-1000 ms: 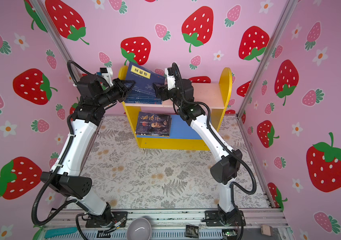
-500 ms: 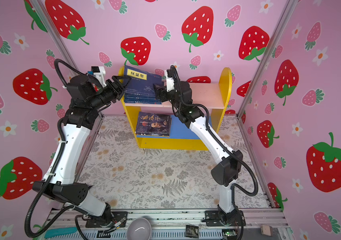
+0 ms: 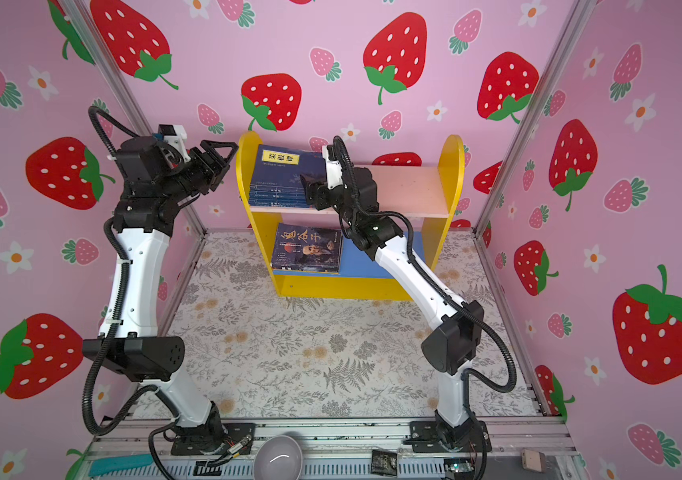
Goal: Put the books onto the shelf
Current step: 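Open both grippers and draw them back from the book stack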
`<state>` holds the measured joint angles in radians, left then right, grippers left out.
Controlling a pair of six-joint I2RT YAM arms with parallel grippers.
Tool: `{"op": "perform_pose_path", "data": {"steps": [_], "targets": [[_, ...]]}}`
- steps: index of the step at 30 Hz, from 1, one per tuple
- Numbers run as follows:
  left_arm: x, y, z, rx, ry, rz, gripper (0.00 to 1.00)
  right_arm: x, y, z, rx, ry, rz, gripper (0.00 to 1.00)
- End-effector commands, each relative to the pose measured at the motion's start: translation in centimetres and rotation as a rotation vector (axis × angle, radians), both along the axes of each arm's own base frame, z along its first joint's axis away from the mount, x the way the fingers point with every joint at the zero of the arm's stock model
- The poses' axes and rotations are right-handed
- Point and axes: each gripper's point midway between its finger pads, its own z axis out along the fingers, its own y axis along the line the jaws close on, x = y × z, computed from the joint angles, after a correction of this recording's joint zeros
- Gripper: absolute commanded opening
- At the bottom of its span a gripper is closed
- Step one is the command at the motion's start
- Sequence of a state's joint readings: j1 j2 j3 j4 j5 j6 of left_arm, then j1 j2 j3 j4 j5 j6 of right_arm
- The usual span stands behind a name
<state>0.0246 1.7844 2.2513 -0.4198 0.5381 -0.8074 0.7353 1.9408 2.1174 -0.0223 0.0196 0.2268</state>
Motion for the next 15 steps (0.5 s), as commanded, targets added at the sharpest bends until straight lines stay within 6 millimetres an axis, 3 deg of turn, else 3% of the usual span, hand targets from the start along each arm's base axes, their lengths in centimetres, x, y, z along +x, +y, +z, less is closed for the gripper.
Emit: {"op": "perform_pose_path", "data": {"steps": [1,15], "targets": [[-1.8,-0.3,0.4,0.025,-0.017,-0.027,0.77,0.0,0.3,-3.8,-0.115,0.067,-0.006,0.82],[-7.9,0.6,0.5,0.042,-0.085,0.044,0.78,-4.5,-2.2,5.0,-0.043,-0.128,0.051,0.86]]}}
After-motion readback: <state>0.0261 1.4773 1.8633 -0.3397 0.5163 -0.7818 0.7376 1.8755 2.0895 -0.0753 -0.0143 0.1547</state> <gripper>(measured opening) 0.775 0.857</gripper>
